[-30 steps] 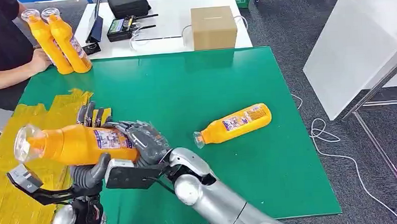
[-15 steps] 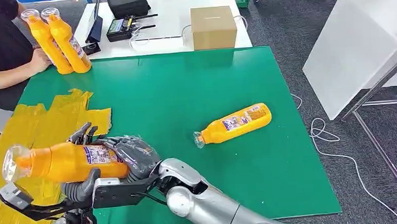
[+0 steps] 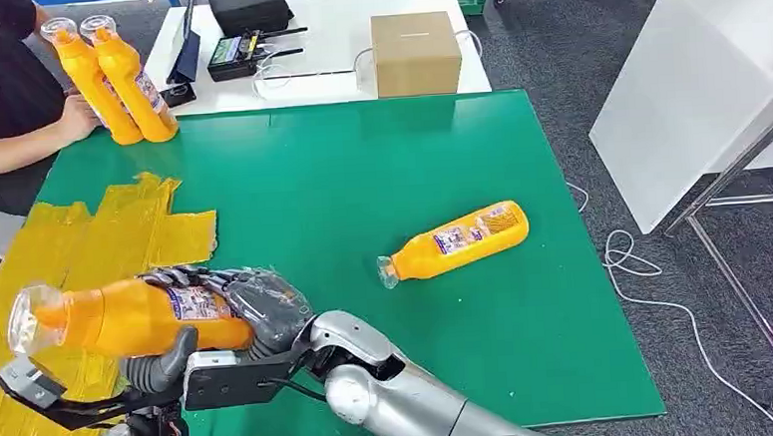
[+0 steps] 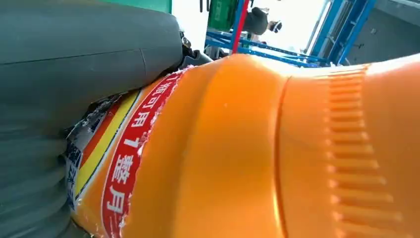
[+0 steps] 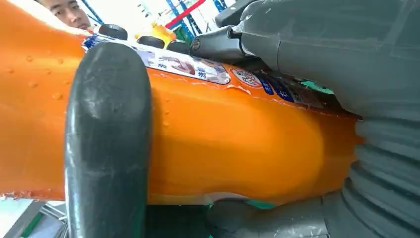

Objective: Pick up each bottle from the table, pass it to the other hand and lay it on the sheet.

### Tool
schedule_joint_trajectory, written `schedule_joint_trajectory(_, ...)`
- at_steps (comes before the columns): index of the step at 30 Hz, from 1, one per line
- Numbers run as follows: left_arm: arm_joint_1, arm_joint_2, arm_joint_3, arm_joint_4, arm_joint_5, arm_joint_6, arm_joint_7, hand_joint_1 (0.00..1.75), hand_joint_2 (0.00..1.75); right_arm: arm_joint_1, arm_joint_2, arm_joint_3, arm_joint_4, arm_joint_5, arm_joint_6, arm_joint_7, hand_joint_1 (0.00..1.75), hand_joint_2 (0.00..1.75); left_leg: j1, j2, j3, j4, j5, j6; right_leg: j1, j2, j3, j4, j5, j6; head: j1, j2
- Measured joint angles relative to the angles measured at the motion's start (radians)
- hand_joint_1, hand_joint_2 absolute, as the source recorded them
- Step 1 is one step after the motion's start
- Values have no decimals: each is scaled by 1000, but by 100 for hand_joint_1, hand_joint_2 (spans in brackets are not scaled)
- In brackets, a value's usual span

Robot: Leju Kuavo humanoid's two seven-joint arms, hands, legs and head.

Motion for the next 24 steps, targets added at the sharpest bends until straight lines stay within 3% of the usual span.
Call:
schedule_joint_trajectory(1, -2, -1, 0, 0, 0, 0, 0, 175, 175, 4, -2, -6, 0, 3, -6, -2, 47, 175, 0, 0, 0, 0, 0, 0, 0, 0, 0, 0, 0, 0, 0, 0)
schedule_joint_trajectory(2, -4, -1, 0, 0, -3, 2, 0, 175, 175, 7, -3, -11, 0, 7, -13, -4, 0, 175, 0, 0, 0, 0, 0, 0, 0, 0, 0, 0, 0, 0, 0, 0)
schedule_joint_trajectory(3, -5, -1, 0, 0, -13, 7, -1, 175, 175, 12, -7, -16, -2, 14, -24, -8, 0, 175, 0, 0, 0, 0, 0, 0, 0, 0, 0, 0, 0, 0, 0, 0)
schedule_joint_trajectory(4, -8, -2, 0, 0, -21, 10, -2, 175, 175, 18, -10, -21, -5, 19, -31, -10, 0, 0, 0, 0, 0, 0, 0, 0, 0, 0, 0, 0, 0, 0, 1, 0)
schedule_joint_trajectory(18, -25, 0, 27, -36, -187, 126, -52, 175, 175, 99, -135, -195, -131, 65, -62, -14, 0, 0, 0, -2, 0, 0, 0, 0, 0, 0, 0, 0, 0, 0, 0, 0)
schedule_joint_trajectory(21, -35, 2, 53, -43, -410, 294, -94, 175, 175, 120, -182, -255, -193, 72, -59, -16, 0, 0, 0, -2, -1, 0, 0, 0, 0, -1, 0, 0, 0, 0, 0, 0)
schedule_joint_trajectory(24, -57, 14, 74, -41, -832, 604, -96, 175, 175, 130, -224, -320, -261, 80, -42, -22, 0, 0, 0, -2, -1, 0, 0, 0, 0, -1, 0, 0, 0, 0, 0, 0)
